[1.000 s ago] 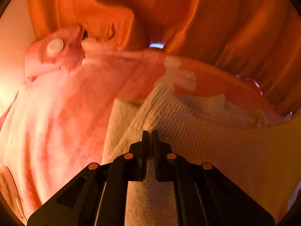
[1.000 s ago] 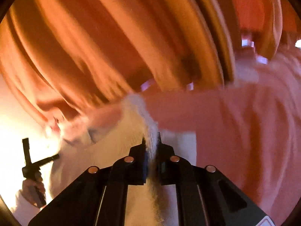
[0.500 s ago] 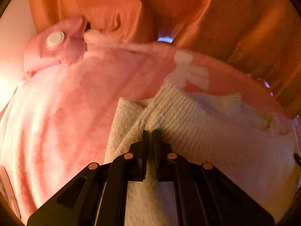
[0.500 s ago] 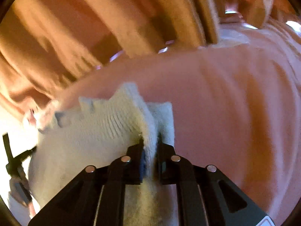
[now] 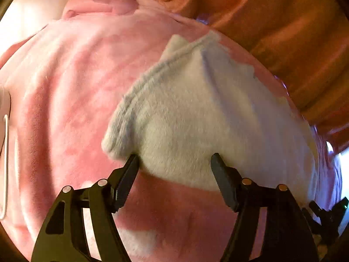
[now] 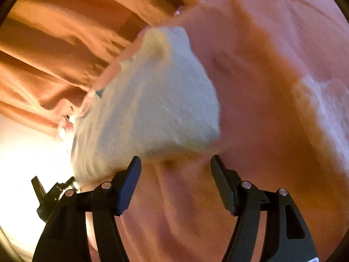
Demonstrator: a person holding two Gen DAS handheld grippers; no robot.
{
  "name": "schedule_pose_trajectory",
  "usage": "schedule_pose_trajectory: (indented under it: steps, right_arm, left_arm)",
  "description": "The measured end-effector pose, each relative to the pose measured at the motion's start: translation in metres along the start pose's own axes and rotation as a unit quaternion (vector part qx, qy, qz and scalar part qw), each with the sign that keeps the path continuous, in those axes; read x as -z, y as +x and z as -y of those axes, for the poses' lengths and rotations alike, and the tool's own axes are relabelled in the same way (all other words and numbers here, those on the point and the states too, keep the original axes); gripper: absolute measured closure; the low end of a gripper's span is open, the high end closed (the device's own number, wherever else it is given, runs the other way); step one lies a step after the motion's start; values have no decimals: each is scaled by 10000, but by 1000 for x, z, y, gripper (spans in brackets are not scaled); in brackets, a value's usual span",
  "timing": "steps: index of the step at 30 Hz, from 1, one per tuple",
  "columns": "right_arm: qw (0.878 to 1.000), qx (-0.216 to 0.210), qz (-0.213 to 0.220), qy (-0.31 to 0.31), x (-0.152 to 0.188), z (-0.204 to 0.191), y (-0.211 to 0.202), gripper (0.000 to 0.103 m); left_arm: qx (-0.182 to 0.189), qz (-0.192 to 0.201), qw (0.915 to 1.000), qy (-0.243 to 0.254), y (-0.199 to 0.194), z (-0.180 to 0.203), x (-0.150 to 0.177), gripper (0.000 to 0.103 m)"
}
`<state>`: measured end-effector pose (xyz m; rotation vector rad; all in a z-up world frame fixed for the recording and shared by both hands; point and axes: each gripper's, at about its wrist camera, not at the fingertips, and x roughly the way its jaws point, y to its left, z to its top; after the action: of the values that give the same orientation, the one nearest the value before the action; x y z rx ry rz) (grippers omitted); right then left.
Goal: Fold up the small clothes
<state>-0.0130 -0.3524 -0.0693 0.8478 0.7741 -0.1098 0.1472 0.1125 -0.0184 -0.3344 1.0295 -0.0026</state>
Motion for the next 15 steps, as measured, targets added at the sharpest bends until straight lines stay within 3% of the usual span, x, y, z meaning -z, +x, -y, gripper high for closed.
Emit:
schedule_pose_trajectory:
  steps: [2, 4, 5, 6, 8, 12, 15]
  right_arm:
    - [9996, -287, 88, 6, -10, -7, 4, 40]
    - [9990, -417, 98, 147, -20, -7, 8, 75]
    - [9991, -408, 102, 111, -25, -9, 10, 93]
    - [9993, -334, 168, 68, -29, -10, 9, 94]
    - [9987, -296, 400, -83, -32, -16, -4, 95]
    - [9951, -282, 880, -353, -29, -22, -49, 97]
    - [9955, 226, 827, -405, -25, -7, -50, 97]
  left_arm:
    - [9, 60, 9997, -226, 1, 1, -4, 38]
    - [91, 108, 9983, -573, 3, -2, -11, 58]
    - [81, 81, 9980, -623, 4, -1, -14, 81]
    - [162, 1, 9978, -648, 3, -1, -16, 90]
    - [181, -38, 9976, -665, -4, -5, -18, 94]
    - [136, 77, 9996, -214, -41, -1, -10, 95]
    - [123, -258, 9996, 6, -38, -1, 10, 95]
